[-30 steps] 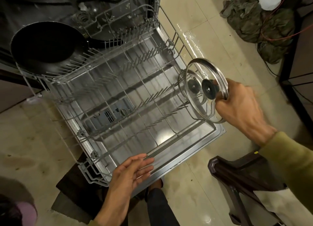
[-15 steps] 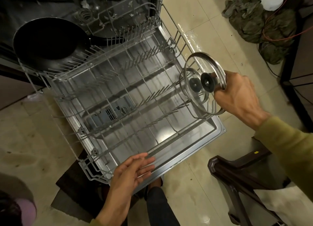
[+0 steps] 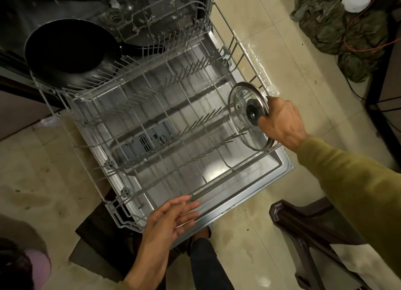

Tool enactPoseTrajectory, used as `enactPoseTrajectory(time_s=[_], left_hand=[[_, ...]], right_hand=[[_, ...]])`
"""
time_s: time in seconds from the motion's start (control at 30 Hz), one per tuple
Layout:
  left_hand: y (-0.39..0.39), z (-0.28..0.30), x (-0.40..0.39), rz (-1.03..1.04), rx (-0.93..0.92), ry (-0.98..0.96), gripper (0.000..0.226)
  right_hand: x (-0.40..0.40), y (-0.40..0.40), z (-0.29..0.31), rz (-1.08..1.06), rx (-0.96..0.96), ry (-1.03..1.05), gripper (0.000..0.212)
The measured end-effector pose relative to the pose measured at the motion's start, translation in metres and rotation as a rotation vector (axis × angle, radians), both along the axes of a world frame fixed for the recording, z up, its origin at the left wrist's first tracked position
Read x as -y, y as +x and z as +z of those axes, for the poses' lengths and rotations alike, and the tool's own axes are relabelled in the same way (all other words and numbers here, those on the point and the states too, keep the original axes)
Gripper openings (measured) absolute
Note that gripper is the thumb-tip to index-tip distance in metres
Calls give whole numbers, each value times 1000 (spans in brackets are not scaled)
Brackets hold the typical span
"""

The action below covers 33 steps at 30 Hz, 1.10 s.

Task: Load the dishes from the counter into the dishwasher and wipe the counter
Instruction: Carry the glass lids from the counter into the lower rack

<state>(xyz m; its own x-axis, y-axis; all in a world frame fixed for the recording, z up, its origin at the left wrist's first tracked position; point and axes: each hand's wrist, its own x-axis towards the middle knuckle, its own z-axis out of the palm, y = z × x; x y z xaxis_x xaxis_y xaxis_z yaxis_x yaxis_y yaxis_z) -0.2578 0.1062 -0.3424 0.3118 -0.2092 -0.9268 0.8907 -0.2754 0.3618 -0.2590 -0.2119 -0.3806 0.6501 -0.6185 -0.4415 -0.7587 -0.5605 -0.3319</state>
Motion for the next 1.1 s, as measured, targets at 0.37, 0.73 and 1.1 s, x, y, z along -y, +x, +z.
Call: enactPoseTrajectory(time_s=[0.37,0.73,1.1], left_hand=[[0,0,2,7,4,-3,21],[48,43,10,-329,537,115,15],[121,206,-11,-540,1098,293,46]], right_hand=[[-7,18,-23,-32,-67,-58,45],[-83,16,58,210,123,-152,66],[-150,85,240,474,349,-15,65]])
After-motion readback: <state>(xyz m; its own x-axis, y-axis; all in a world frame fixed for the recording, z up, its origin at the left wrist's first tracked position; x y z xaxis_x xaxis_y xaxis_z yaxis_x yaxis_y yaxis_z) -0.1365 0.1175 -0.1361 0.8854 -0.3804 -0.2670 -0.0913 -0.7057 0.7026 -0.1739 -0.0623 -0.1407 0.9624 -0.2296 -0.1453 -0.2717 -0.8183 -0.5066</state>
